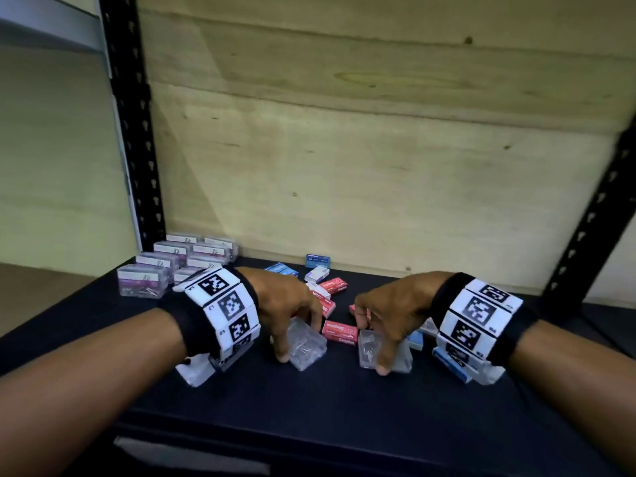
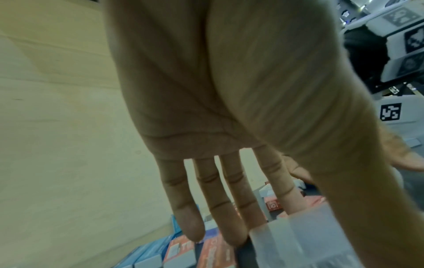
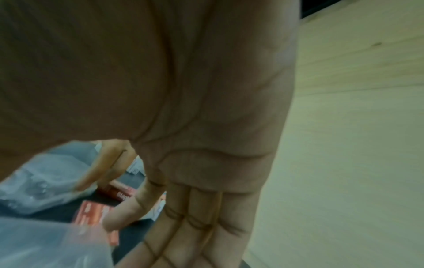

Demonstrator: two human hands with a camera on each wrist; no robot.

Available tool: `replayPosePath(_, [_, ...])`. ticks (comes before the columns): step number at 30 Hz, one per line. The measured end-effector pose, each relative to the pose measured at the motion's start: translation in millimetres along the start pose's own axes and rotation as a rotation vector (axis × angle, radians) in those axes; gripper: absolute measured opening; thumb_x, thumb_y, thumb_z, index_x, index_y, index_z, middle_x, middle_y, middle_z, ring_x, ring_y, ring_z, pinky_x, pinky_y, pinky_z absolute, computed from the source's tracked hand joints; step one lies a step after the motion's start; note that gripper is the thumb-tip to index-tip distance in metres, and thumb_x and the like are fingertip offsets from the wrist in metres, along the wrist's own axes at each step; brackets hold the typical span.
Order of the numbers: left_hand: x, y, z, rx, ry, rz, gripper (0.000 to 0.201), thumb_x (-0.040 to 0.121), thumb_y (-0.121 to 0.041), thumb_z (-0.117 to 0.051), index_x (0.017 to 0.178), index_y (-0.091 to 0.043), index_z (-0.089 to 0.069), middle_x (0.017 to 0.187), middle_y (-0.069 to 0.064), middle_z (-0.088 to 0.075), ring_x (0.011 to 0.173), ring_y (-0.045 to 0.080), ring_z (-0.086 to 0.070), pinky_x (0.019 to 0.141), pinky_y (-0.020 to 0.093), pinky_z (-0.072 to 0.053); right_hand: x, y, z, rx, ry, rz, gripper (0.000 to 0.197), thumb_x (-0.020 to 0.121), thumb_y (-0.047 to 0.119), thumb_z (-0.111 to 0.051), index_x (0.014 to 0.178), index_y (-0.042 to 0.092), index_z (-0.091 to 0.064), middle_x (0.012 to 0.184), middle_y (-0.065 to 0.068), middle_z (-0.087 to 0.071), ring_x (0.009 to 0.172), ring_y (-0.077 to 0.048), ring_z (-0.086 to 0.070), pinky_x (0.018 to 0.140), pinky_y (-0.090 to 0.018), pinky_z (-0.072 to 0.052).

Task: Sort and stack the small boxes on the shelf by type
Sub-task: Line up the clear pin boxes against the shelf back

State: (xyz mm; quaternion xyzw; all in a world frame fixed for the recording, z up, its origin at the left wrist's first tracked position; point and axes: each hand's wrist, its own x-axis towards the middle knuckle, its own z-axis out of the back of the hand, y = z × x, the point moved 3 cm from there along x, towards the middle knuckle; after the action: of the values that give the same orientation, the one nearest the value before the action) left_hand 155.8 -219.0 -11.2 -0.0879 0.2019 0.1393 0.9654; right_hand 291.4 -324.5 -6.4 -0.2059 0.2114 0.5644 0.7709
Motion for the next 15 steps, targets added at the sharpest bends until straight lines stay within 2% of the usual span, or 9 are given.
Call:
replayPosePath(4, [-7.2, -2.5, 0.6, -0.075, 0.033, 0.044, 0.053, 0.072, -0.047, -0.081, 0.121, -0.037, -0.064, 0.104, -0.012, -0.062, 0.089, 0.005, -0.056, 0.070, 0.017, -0.043, -1.0, 2.8, -9.0, -0.025, -0.031, -0.005, 0.066, 0.064, 0.038, -0.090, 0.108, 0.030, -0.041, 0.098, 0.006, -0.054, 0.088, -0.017, -0.054, 0.084, -0.038, -0.050])
replayPosePath(6, [-10.4, -2.8, -0.3, -0.116, 0.068, 0.072, 0.049, 0.077, -0.053, -0.074, 0.122, -0.039, -0.064, 0.097, -0.020, -0.061, 0.086, -0.001, -0.055, 0.068, 0.014, -0.037, -4.3, 3.5, -8.1, 0.018, -0.017, 0.001, 0.063, 0.068, 0.038, -0.087, 0.112, 0.029, -0.043, 0.100, 0.005, -0.060, 0.088, -0.016, -0.057, 0.083, -0.035, -0.050])
replayPosePath(8, [-13.1, -2.0, -1.0, -0.154, 0.108, 0.085, 0.046, 0.080, -0.058, -0.069, 0.123, -0.042, -0.064, 0.107, -0.021, -0.063, 0.097, -0.001, -0.057, 0.077, 0.015, -0.039, -9.1, 2.6, -4.7, 0.092, 0.003, 0.007, 0.057, 0.074, 0.035, -0.082, 0.118, 0.027, -0.047, 0.108, -0.001, -0.067, 0.087, -0.015, -0.060, 0.082, -0.032, -0.053])
replayPosePath(11, [-15.8, -0.6, -3.1, -0.194, 0.150, 0.109, 0.042, 0.082, -0.061, -0.064, 0.122, -0.045, -0.064, 0.121, -0.013, -0.065, 0.112, 0.006, -0.059, 0.103, 0.031, -0.043, -12.8, -2.1, -0.3, 0.230, 0.016, 0.011, 0.042, 0.083, 0.023, -0.073, 0.122, 0.021, -0.057, 0.116, -0.007, -0.067, 0.086, -0.015, -0.065, 0.077, -0.028, -0.059])
replayPosePath(13, [-15.2, -0.3, -4.5, -0.249, 0.155, 0.114, 0.037, 0.086, -0.058, -0.061, 0.120, -0.043, -0.066, 0.120, -0.010, -0.067, 0.111, 0.008, -0.061, 0.104, 0.035, -0.045, -14.5, -5.4, 0.1, 0.306, 0.015, 0.009, 0.032, 0.087, 0.019, -0.067, 0.118, 0.019, -0.063, 0.111, -0.004, -0.065, 0.084, -0.014, -0.065, 0.074, -0.030, -0.060])
replayPosePath(15, [-13.6, 0.8, -4.8, -0.318, 0.146, 0.120, 0.036, 0.091, -0.051, -0.059, 0.122, -0.036, -0.067, 0.118, -0.009, -0.067, 0.109, 0.012, -0.063, 0.100, 0.033, -0.049, -15.3, -7.6, -1.2, 0.365, 0.015, 0.001, 0.016, 0.089, 0.015, -0.062, 0.104, 0.018, -0.068, 0.101, 0.001, -0.061, 0.084, -0.014, -0.061, 0.079, -0.037, -0.061])
